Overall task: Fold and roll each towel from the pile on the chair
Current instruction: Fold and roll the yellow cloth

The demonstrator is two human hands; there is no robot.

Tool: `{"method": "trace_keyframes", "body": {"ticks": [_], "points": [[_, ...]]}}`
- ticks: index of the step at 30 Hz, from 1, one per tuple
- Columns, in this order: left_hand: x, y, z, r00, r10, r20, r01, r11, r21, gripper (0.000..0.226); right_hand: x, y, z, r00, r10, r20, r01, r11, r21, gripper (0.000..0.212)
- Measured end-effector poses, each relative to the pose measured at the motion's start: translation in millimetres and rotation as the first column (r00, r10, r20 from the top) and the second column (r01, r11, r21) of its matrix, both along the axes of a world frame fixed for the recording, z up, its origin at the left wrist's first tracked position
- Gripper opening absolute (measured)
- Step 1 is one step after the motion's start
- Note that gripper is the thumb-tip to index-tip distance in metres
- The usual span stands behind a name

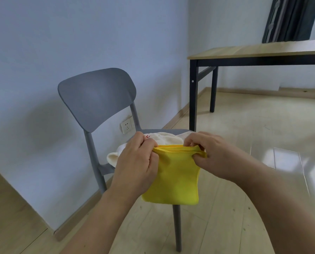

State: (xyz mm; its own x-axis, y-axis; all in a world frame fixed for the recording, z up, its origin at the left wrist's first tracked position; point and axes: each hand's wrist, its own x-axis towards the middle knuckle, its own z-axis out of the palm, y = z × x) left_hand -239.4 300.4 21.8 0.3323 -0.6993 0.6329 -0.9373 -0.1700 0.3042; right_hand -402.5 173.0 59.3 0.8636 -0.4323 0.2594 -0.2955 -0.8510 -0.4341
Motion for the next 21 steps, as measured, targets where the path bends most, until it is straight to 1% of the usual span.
{"method": "trace_keyframes", "body": {"ticks": [3, 6, 9, 12, 18, 21], "points": [[2.5, 0.8, -0.7, 1.000, 0.006, 0.013, -0.006, 0.999, -0.042, 0.036, -3.0, 2.6, -2.0, 0.996, 0.051, 0.077, -0.053, 0.998, 0.020, 0.040], [5.8, 1.8, -2.8, 1.000, 0.019, 0.025, -0.017, 0.998, -0.058, 0.037, -4.8, 3.6, -3.3, 0.991, 0.088, 0.099, -0.087, 0.996, -0.006, 0.041], [7.1, 2.2, -3.5, 1.000, 0.009, 0.015, -0.008, 0.998, -0.054, 0.037, -4.6, 3.0, -4.9, 0.990, 0.107, 0.095, -0.104, 0.994, -0.038, 0.036], [8.5, 2.2, -4.6, 1.000, 0.009, 0.017, -0.008, 0.999, -0.053, 0.035, -3.5, 1.5, -7.4, 0.992, 0.073, 0.103, -0.070, 0.997, -0.027, 0.028], [8.3, 2.0, -3.9, 0.999, 0.019, 0.042, -0.016, 0.998, -0.055, 0.032, 2.7, 4.7, -5.9, 0.999, 0.032, 0.004, -0.032, 0.999, -0.019, 0.019], [9.9, 2.0, -4.0, 0.997, 0.049, 0.053, -0.046, 0.997, -0.060, 0.033, 2.9, 10.7, -2.4, 0.999, 0.033, -0.009, -0.033, 0.999, 0.033, 0.015]]}}
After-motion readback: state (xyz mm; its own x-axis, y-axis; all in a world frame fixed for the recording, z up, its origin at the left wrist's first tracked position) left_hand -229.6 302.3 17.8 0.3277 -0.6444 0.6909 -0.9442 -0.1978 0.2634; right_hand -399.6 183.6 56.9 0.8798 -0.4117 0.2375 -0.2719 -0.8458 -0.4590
